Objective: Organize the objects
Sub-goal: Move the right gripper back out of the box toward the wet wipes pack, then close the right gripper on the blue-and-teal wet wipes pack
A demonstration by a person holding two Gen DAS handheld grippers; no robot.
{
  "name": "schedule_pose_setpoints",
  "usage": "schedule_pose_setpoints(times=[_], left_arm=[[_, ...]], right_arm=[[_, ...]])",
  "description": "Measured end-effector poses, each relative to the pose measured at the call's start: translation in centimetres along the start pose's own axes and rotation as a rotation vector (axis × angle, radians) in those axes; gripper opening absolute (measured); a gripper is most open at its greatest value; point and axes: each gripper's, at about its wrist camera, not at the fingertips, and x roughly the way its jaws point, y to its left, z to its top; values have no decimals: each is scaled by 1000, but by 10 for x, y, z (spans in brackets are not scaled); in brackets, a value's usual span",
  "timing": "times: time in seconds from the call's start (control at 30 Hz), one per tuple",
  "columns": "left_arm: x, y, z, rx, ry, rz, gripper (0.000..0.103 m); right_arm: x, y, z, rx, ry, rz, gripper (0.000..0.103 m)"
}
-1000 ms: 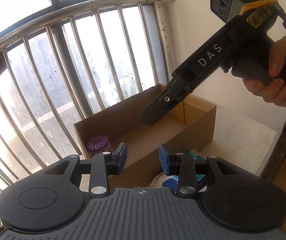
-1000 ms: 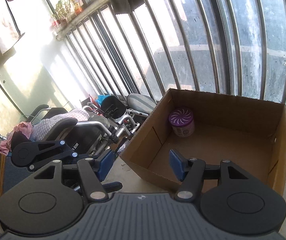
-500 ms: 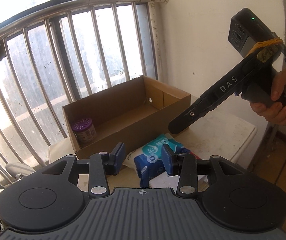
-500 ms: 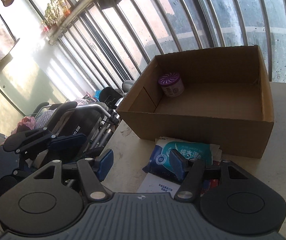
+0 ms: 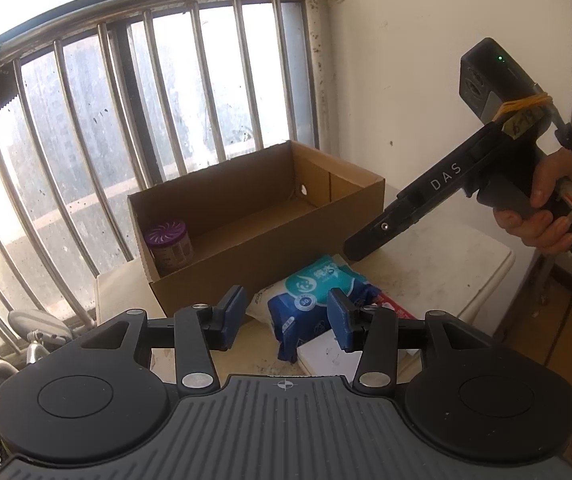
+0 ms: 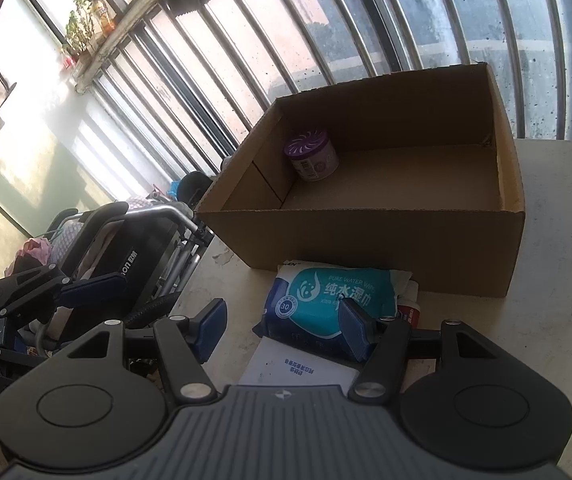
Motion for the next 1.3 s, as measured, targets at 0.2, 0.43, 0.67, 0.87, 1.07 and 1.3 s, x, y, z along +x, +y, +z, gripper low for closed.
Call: schedule_pose_setpoints(times=[0.2,0.43,0.67,0.87,1.07,1.3], left_arm=[[-3,-1,-4,-6,10,-6,45],[-1,0,-5,-8,8,-21,49],[26,13,-10,-67,56,-53,50],[58,22,-16,-122,100,-93,55],[95,32,-18,-190,125,-150,63],[123,35,-22,-252,143,-218,67]], right_arm=[[3,-4,-2,6,-3,-3,65],[3,-14,-2,35,-10,-20,65],[13,-31,-3,76,-3,-36,65],[33,-47,-3,120,30,-29,65],[50,-61,1,166,44,-6,71],[63,-64,4,142,72,9,72]])
